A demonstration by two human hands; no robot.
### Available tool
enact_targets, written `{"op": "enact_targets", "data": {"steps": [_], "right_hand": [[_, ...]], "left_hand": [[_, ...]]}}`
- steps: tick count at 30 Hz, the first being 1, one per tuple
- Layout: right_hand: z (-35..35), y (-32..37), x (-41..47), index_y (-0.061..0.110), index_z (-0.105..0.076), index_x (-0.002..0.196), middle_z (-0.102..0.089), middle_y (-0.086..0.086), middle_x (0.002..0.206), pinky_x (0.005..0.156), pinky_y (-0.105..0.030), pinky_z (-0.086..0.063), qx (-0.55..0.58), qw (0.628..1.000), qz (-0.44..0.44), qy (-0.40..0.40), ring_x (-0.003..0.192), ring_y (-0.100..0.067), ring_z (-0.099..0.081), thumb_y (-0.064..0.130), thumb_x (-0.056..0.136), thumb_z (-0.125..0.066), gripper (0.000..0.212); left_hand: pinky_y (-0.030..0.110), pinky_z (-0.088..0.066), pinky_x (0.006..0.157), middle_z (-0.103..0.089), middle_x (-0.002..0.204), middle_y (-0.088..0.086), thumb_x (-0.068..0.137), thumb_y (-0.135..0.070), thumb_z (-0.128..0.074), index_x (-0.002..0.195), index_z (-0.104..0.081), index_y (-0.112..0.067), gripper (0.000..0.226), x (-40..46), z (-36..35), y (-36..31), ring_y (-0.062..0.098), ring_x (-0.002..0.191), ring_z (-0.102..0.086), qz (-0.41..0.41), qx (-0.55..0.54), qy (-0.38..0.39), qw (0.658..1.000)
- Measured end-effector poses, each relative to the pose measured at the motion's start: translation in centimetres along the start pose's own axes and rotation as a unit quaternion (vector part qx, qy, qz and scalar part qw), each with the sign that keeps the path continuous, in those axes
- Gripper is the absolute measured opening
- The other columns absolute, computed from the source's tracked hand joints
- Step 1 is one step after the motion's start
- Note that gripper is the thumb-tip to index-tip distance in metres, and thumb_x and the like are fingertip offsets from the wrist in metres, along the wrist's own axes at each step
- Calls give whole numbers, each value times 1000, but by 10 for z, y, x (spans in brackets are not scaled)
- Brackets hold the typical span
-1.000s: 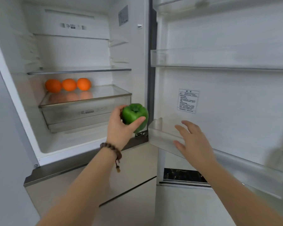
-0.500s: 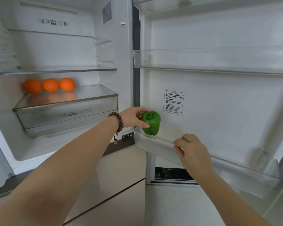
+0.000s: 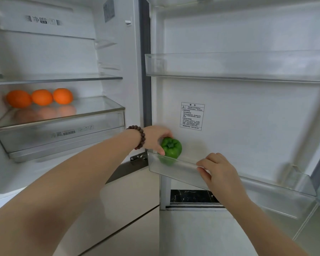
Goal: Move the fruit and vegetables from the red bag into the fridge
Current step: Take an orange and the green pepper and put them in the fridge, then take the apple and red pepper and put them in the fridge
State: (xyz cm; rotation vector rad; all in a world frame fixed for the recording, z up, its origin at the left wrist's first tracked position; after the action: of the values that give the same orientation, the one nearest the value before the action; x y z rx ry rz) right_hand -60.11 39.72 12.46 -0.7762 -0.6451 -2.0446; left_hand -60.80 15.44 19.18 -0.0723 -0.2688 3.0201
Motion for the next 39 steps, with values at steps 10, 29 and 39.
{"op": "enact_targets", "data": {"steps": [10, 29, 39], "right_hand": [[0, 1, 0, 12, -68, 80, -57, 0, 74, 59, -23, -41, -4, 1000, 7, 7, 72, -21, -53, 7, 77, -71, 7], [45, 6, -74, 12, -56, 125, -55, -6, 127, 99, -28, -38, -69, 993, -91, 22, 119, -21, -46, 6, 76, -70, 52], [129, 21, -235, 7, -52, 129, -54, -10, 129, 102, -29, -35, -177, 919, -350, -43, 120, -26, -48, 15, 84, -64, 48]], "left_hand": [[27, -30, 106, -33, 149, 4, 78, -40, -71, 146, -24, -14, 87, -15, 3, 2, 17, 129, -40, 6, 26, -64, 998], [19, -4, 114, -20, 155, -5, 91, -50, -47, 148, -21, -19, 70, -87, -76, -98, 5, 142, -9, -86, -105, -288, 948], [33, -14, 118, -24, 154, 1, 93, -47, -43, 147, -22, -15, 67, -82, -179, -275, 15, 144, -15, -290, -146, -187, 927]]}}
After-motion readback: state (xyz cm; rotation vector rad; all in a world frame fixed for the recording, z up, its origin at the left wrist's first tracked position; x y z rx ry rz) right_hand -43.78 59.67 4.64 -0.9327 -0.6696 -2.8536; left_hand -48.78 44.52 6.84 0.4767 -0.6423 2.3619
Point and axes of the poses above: each hand's wrist, its own x-axis towards the middle knuckle, its own z-axis out of the back of the hand, y = z × x, the point moved 2 cm from there along x, towards the middle knuckle
